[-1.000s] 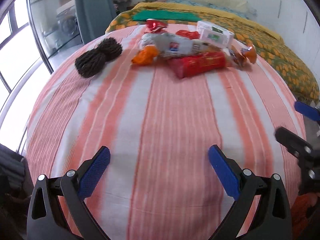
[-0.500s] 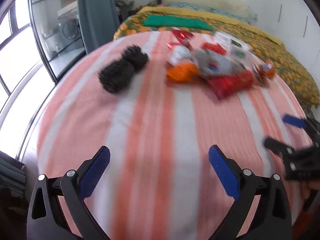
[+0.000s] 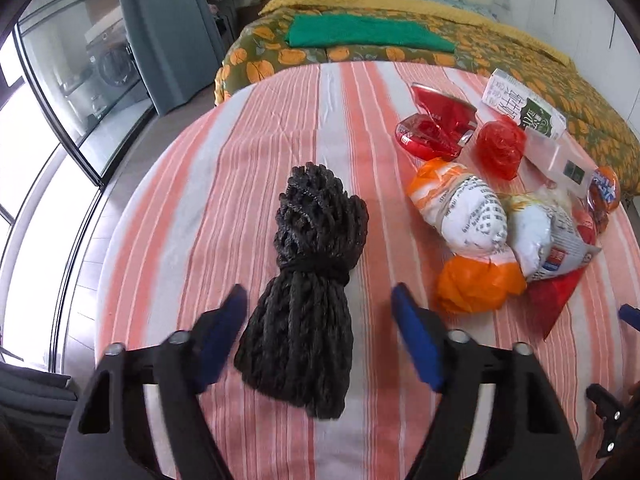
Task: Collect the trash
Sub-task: 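Lower the left tool onto the black rope bundle and close on it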
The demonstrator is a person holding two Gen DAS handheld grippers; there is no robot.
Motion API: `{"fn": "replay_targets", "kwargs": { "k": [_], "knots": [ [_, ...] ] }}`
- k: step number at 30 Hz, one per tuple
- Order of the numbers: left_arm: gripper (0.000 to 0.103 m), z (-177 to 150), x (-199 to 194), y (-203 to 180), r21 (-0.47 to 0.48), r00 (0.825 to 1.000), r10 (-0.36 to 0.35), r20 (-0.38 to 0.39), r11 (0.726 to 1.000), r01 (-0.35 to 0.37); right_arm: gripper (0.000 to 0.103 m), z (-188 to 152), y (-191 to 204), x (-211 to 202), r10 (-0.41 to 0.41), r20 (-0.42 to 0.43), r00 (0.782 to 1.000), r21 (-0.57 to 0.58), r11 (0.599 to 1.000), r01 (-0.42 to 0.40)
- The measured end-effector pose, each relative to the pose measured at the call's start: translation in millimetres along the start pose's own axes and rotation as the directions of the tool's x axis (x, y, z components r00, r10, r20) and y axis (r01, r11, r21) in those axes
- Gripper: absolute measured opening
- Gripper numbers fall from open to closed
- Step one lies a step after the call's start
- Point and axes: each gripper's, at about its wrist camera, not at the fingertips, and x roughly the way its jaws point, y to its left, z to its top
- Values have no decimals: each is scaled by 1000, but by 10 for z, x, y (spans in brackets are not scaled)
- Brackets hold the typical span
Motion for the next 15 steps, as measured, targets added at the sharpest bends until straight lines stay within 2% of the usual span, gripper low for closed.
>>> {"fn": "replay_targets", "kwargs": {
  "k": [1, 2, 6, 11, 15],
  "knots": [
    [46, 1, 11, 3, -8, 1000, -2, -5, 1000, 2, 98, 0, -1, 0, 0, 0, 1000, 0, 1000, 0],
    [40, -3, 11, 10, -18, 1000, -5, -8, 1000, 5, 98, 0, -1, 0, 0, 0, 1000, 0, 1000, 0],
    [38, -133, -123, 54, -100, 1000, -30, -1, 995, 29, 98, 0, -3, 0, 0, 0, 1000, 0, 1000, 0],
    [39, -555, -460, -27, -190, 997, -72, 13, 979, 73, 98, -1, -3, 0, 0, 0, 1000, 1, 1000, 0],
    [39, -903, -599, -211, -225, 993, -120, 13, 967, 120, 98, -1, -5, 2, 0, 0, 1000, 1, 1000, 0]
  ]
}}
